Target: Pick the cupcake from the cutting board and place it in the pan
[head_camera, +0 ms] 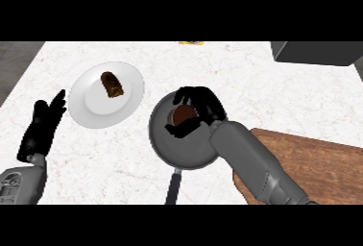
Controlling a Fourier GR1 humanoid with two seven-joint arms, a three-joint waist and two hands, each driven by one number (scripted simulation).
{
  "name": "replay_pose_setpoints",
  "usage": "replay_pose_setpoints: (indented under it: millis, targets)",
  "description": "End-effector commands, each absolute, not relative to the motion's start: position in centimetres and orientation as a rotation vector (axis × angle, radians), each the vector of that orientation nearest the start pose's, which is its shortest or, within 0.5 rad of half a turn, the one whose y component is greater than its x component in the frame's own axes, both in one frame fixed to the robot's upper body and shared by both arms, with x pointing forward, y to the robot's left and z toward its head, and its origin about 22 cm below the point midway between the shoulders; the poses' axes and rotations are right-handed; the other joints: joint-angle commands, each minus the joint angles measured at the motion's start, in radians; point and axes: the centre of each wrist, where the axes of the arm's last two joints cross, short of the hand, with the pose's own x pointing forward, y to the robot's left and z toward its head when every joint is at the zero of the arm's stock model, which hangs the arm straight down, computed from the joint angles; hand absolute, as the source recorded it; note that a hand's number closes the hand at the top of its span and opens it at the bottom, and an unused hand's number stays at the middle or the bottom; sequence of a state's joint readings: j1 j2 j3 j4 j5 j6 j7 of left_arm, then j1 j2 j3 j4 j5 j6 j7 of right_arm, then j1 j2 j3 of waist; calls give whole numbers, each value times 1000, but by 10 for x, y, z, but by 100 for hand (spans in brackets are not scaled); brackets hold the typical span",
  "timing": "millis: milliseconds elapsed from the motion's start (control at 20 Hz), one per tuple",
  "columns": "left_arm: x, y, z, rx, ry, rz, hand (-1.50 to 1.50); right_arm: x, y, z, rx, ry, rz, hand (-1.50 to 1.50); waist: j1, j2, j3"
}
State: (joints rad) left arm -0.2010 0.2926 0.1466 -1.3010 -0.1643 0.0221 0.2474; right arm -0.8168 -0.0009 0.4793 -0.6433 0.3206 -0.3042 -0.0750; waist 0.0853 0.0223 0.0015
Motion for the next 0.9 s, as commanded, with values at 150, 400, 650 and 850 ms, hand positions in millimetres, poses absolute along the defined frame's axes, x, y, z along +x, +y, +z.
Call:
replay_pose_setpoints:
  millis: [150,400,650,850]
  targets:
    - [300,320,20,414,-1275,-197,0,360,-73,-26,-225,-1558,879,-150,45,12,1]
    - [304,322,25,416,-1264,-222,0,352,-64,-26,-188,-1627,785,-150,58,11,1]
    - [300,306,17,420,-1264,-197,0,356,-59,-13,-142,-1738,615,-150,43,6,2]
    - [296,318,17,431,-1239,-175,0,368,-63,-6,-137,-1786,502,-150,19,3,1]
